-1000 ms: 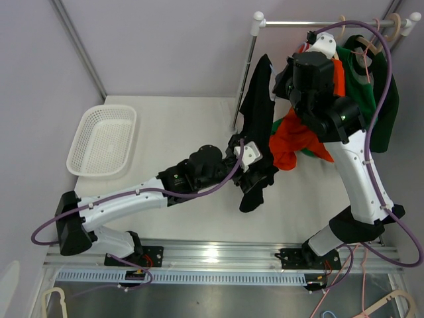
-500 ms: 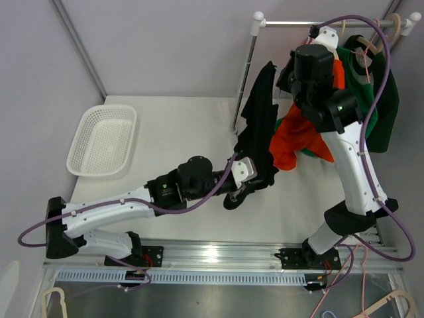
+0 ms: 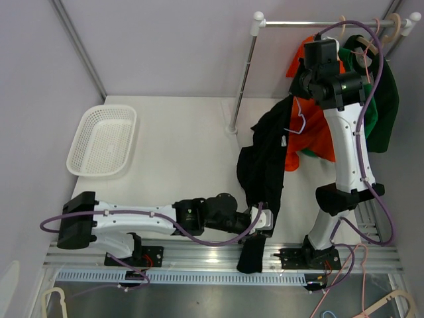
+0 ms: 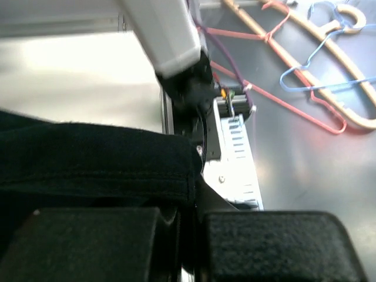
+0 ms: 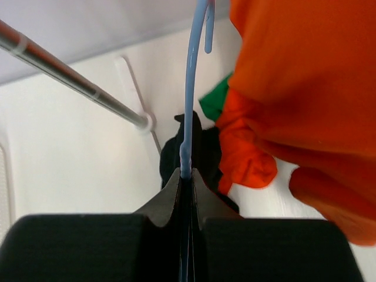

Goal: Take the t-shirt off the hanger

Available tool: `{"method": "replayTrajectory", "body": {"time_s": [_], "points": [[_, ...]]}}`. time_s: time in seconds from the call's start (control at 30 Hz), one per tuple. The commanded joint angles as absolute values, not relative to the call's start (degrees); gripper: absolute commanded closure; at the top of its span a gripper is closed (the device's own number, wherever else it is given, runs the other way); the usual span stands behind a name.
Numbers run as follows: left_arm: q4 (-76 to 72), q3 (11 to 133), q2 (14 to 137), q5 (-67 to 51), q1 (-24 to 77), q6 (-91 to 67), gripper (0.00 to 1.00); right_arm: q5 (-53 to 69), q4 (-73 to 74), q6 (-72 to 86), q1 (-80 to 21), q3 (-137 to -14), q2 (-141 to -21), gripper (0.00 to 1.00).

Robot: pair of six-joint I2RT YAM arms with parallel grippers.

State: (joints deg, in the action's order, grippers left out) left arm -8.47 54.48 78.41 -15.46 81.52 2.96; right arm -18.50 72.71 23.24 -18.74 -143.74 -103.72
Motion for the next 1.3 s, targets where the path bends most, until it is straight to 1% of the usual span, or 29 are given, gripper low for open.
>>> {"method": "replayTrajectory", "body": {"time_s": [0.0, 0.07, 0.1, 0.2, 0.23, 0.3, 0.33, 0.37, 0.43, 0.5, 0.53, 0.6, 0.67, 0.7, 0.73, 0.77, 0.8, 0.87, 0.9, 0.93, 0.97, 1.0, 1.07, 1.1, 1.13, 1.17, 1.2, 1.23, 1.27], "points": [[-14.23, 52.74, 77.00, -16.63, 82.53, 0.53, 0.99, -14.94, 75.84, 20.92, -18.10, -145.47, -101.53, 1.00], [-14.59, 53.08, 76.38, -13.99, 80.78, -1.83, 0.99, -17.48, 76.20, 20.22, -19.33, -140.73, -98.46, 1.00], [-14.24, 53.43, 75.68, -12.58, 79.55, -2.89, 0.99, -18.88, 75.51, 19.95, -21.34, -138.36, -94.26, 1.00], [-10.82, 56.15, 73.31, -7.75, 73.41, -8.60, 0.99, -20.04, 71.90, 19.78, -24.42, -130.62, -87.47, 1.00], [-8.29, 56.77, 72.69, -7.39, 68.95, -12.18, 0.99, -19.60, 71.29, 19.86, -26.26, -129.56, -84.06, 1.00], [-4.07, 61.33, 71.99, -7.47, 64.19, -17.72, 0.99, -16.27, 71.80, 20.04, -27.33, -129.11, -81.75, 1.00], [0.39, 64.22, 71.72, -8.78, 60.07, -18.36, 0.99, -14.95, 73.20, 20.04, -28.03, -129.37, -80.61, 1.00], [3.83, 65.90, 71.81, -8.18, 58.64, -18.80, 0.99, -14.07, 74.08, 20.13, -28.47, -130.33, -80.07, 1.00], [9.55, 73.70, 71.98, -5.47, 55.48, -17.76, 0.99, -15.11, 74.44, 20.83, -30.05, -129.99, -78.50, 1.00], [16.76, 77.94, 72.24, -3.70, 53.80, -16.36, 0.99, -16.51, 72.96, 20.83, -30.58, -126.50, -76.91, 1.00], [19.14, 84.75, 72.33, -2.47, 51.96, -16.09, 0.99, -17.13, 70.25, 21.09, -30.59, -124.73, -75.95, 1.00], [25.21, 91.80, 72.68, -1.41, 49.41, -14.86, 0.99, -18.36, 67.69, 21.53, -30.67, -120.17, -73.40, 1.00], [27.85, 97.54, 73.64, -2.27, 43.88, -14.77, 0.99, -19.16, 64.70, 22.06, -30.67, -118.22, -71.99, 1.00], [32.99, 104.52, 74.96, -3.94, 40.99, -14.77, 0.99, -19.25, 63.73, 22.06, -30.67, -117.43, -71.72, 1.00], [36.79, 114.33, 77.06, -6.22, 34.08, -15.03, 0.99, -18.73, 62.33, 22.06, -30.67, -116.73, -71.72, 1.00], [41.35, 127.31, 83.69, -10.16, 30.36, -15.46, 0.99, -18.55, 61.88, 21.89, -30.67, -116.72, -71.89, 1.00], [50.53, 134.31, 87.85, -11.50, 22.49, -16.86, 0.99, -18.37, 61.70, 21.80, -30.67, -116.89, -72.50, 1.00], [53.27, 146.02, 93.85, -13.96, 13.84, -19.06, 0.99, -18.54, 61.18, 21.71, -30.76, -117.95, -73.21, 1.00], [45.69, 142.68, 90.56, -15.71, 5.10, -22.81, 0.99, -18.37, 60.82, 21.62, -30.76, -118.21, -73.65, 1.00], [42.57, 139.25, 88.79, -15.82, 0.75, -24.68, 0.99, -18.20, 59.60, 21.53, -30.85, -118.21, -73.74, 1.00], [39.93, 130.60, 87.12, -15.12, -3.65, -26.61, 0.99, -17.93, 59.07, 21.36, -30.85, -118.13, -73.74, 1.00], [37.21, 128.08, 84.05, -14.60, -9.69, -29.33, 0.99, -17.76, 58.37, 21.01, -30.85, -118.12, -73.83, 1.00], [30.08, 120.88, 81.40, -12.15, -12.91, -29.18, 0.99, -17.14, 56.87, 20.48, -30.94, -118.82, -74.44, 1.00], [28.32, 118.41, 79.04, -5.60, -13.35, -26.57, 0.99, -17.23, 56.69, 19.96, -30.85, -119.44, -74.97, 1.00], [24.99, 117.78, 78.23, -3.62, -13.36, -25.15, 0.99, -17.23, 56.69, 19.78, -30.94, -120.14, -75.93, 1.00], [24.79, 118.03, 78.14, -2.47, -13.45, -22.44, 0.99, -17.05, 56.69, 19.43, -31.02, -121.89, -76.63, 1.00], [25.92, 123.08, 78.57, -1.16, -13.88, -21.98, 0.99, -16.96, 56.86, 19.25, -30.94, -122.86, -77.34, 1.00], [28.45, 125.40, 80.75, 2.25, -14.15, -21.71, 0.99, -16.96, 56.95, 18.99, -31.11, -123.83, -78.82, 1.00], [28.74, 127.33, 81.90, 2.63, -14.41, -21.19, 0.99, -16.70, 56.95, 18.81, -31.11, -124.71, -79.53, 1.00]]}}
